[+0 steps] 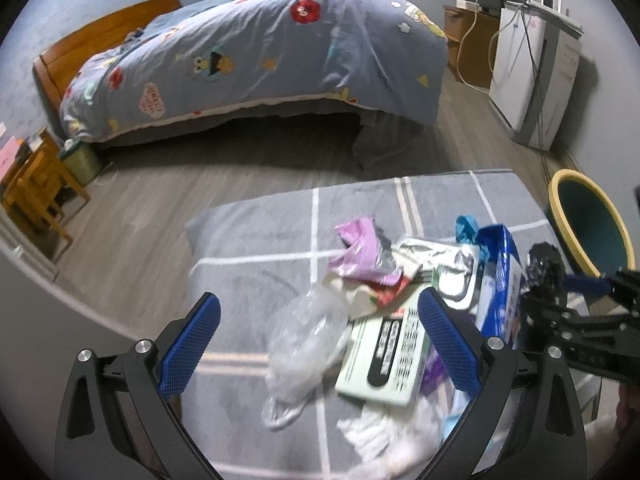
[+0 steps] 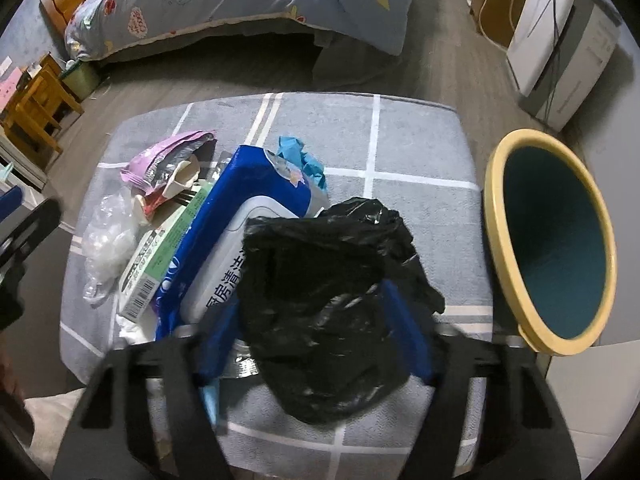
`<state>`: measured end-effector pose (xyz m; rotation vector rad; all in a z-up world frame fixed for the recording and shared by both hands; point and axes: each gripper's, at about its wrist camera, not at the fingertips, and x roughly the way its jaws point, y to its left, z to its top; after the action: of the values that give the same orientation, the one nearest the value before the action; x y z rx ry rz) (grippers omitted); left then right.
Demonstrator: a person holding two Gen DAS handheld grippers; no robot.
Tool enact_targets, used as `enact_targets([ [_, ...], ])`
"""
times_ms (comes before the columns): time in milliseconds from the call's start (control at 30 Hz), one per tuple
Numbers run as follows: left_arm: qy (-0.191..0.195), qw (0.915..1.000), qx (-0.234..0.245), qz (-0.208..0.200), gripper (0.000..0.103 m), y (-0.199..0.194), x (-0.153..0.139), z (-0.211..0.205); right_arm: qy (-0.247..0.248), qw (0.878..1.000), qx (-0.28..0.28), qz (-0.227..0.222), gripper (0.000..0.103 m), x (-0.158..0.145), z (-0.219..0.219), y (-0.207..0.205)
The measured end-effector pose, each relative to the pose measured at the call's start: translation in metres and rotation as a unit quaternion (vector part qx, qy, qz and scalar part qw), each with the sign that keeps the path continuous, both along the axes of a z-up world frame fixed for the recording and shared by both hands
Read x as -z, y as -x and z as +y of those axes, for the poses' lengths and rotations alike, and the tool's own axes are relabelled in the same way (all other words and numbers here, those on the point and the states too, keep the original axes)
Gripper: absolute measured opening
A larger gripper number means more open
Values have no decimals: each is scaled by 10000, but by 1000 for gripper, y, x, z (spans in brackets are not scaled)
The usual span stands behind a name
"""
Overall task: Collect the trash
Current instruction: 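Grasp the black plastic bag with the right tool while the left tool grasps the pink wrapper, then carry both items over the yellow-rimmed bin and open both tools to drop them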
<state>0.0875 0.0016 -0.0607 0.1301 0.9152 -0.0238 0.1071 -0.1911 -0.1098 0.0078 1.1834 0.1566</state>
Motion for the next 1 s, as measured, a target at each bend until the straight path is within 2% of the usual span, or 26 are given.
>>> enact_targets([
  [67, -31, 9999, 87, 98, 98, -16, 10, -6, 1, 10000, 0, -41, 27, -3, -4, -1],
  [200, -120, 9993, 220, 293, 96, -41, 28, -17, 2, 9997, -111, -203, 10, -12, -11, -4],
  [333, -145, 9981, 362, 486, 93, -66, 45, -25, 5, 9993, -174, -332, 5, -20, -21, -9],
  [400, -101, 9973, 424, 588, 71, -75, 51, -26, -134, 9995, -112, -261, 5, -18, -29, -12],
  [467, -47, 9955, 462, 826, 59, -83, 61, -26, -152, 9996, -70, -233, 5, -17, -34, -16],
  [500, -58, 9944, 488, 940, 48, -87, 66, -26, -182, 9996, -42, -224, 5, -16, -37, -17],
  [700, -200, 9948, 485, 872, 43, -87, 67, -25, -364, 9991, 31, -217, 5, -21, -45, -21],
  [867, -170, 9976, 457, 496, 43, -80, 47, -22, -536, 9976, 116, -424, 5, -38, -55, -22],
  [1000, -88, 9987, 470, 149, 43, -75, 18, -26, -663, 9956, 230, -629, 5, -52, -68, -22],
])
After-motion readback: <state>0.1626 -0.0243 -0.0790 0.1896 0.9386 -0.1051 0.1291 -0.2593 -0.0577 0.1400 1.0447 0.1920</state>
